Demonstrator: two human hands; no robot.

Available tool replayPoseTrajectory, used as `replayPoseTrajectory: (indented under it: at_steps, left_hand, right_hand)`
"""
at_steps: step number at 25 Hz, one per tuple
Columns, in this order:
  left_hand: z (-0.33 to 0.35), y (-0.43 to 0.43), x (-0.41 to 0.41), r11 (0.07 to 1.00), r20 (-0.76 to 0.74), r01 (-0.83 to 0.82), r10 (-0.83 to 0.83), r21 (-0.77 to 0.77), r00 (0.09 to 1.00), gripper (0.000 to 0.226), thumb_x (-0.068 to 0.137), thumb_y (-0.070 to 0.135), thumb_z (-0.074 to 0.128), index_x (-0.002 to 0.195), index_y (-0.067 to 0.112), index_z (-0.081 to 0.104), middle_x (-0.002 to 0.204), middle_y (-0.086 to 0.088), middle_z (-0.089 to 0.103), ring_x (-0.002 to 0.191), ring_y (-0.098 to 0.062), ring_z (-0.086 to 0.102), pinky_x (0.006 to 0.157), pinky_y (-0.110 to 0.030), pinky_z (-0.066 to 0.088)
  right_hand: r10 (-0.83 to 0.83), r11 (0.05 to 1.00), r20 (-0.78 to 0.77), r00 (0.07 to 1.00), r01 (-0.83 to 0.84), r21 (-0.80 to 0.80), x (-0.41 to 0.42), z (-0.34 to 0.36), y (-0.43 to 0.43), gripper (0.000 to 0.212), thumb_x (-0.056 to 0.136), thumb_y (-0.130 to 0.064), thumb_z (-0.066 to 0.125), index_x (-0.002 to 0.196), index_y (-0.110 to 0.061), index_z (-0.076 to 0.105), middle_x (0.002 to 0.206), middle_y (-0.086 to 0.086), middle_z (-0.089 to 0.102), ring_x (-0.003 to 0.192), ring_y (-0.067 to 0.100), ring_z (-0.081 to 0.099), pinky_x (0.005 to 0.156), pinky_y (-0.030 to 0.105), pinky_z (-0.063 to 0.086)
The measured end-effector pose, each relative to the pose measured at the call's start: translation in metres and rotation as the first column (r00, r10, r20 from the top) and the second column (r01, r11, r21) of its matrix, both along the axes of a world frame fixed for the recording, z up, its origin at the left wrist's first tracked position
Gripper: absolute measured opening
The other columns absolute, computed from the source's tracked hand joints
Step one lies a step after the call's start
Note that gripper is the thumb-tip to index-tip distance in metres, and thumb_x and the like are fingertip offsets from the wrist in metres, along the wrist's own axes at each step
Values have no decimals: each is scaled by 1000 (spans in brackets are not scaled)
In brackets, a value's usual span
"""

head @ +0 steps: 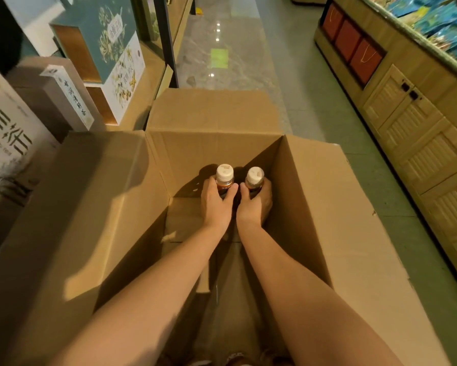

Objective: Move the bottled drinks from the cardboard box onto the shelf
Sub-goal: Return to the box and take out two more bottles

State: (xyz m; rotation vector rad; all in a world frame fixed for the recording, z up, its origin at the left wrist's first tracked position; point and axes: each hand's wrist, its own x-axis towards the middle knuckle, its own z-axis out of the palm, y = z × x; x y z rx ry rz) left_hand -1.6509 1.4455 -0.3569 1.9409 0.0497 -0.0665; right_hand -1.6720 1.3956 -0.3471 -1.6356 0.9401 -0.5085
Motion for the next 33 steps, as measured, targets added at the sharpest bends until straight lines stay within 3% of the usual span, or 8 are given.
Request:
replayPoseTrajectory:
  at_steps: [3, 7, 12, 16, 19, 23, 27, 33]
  left_hand:
    - [23, 9, -12, 999, 2, -25, 25, -23, 1000, 45, 88, 22, 62, 129, 9, 48, 128, -7, 55, 122, -19, 51, 92, -21, 36]
    - [76, 28, -31, 997, 48, -61, 63, -43, 997, 52, 89, 27, 60, 134, 9, 43, 132, -7, 54, 125, -20, 49, 103, -34, 39]
    - [156, 47, -69, 995, 226, -80, 92, -63, 970, 38, 91, 27, 58, 125, 12, 48, 113, 3, 53, 110, -12, 47, 91, -24, 30]
    - [200, 54, -98, 985, 265, -139, 161, -99, 951, 48, 89, 31, 59, 132, 14, 45, 131, -6, 53, 126, -22, 46, 108, -36, 33]
    - [240, 49, -134, 964, 268, -234, 261, -128, 928, 41, 90, 30, 58, 126, 15, 47, 129, -8, 54, 125, -26, 48, 103, -38, 34]
    - [275, 27, -201, 910, 338, -391, 414, -137, 845, 39, 91, 33, 56, 125, 18, 47, 130, -8, 54, 125, -27, 48, 107, -45, 33]
    - [295, 6, -292, 845, 473, -498, 525, -194, 707, 30, 92, 30, 55, 119, 19, 50, 120, -2, 59, 118, -21, 53, 105, -41, 38]
    - [320, 10, -426, 706, 570, -697, 627, -127, 531, 25, 91, 31, 56, 111, 15, 56, 107, 1, 63, 102, -14, 58, 92, -34, 46]
  right_hand:
    - [114, 991, 94, 989, -120, 55, -20, 30, 4, 38, 90, -12, 59, 127, -13, 50, 120, -2, 57, 116, 10, 50, 101, 23, 37]
    - [214, 977, 177, 961, -212, -28, -39, 74, 9, 31, 88, -16, 62, 118, -14, 54, 109, -2, 61, 108, 14, 56, 94, 29, 46]
    - [357, 934, 318, 878, -341, -104, -63, 144, 8, 16, 87, -15, 64, 101, -16, 56, 90, -9, 59, 86, 5, 56, 75, 12, 40]
    - [468, 884, 390, 793, -417, -211, -84, 193, 1, 15, 88, -17, 63, 100, -20, 56, 92, -9, 60, 87, 3, 55, 84, 17, 45]
    - [568, 821, 445, 693, -515, -246, -105, 232, -11, 24, 90, -18, 60, 114, -14, 56, 103, -4, 61, 94, 5, 54, 80, 12, 39]
    - [690, 707, 488, 535, -642, -296, -154, 270, -32, 30, 90, -18, 60, 119, -10, 55, 110, -3, 59, 103, 7, 52, 90, 22, 40]
    - [803, 545, 493, 336, -748, -378, -228, 294, -47, 22, 88, -17, 63, 109, -10, 60, 98, -6, 59, 92, 5, 54, 80, 15, 42]
    - [866, 329, 490, 98, -850, -411, -339, 314, -38, 17, 83, -20, 69, 99, -13, 64, 91, 3, 67, 90, 15, 63, 78, 26, 48]
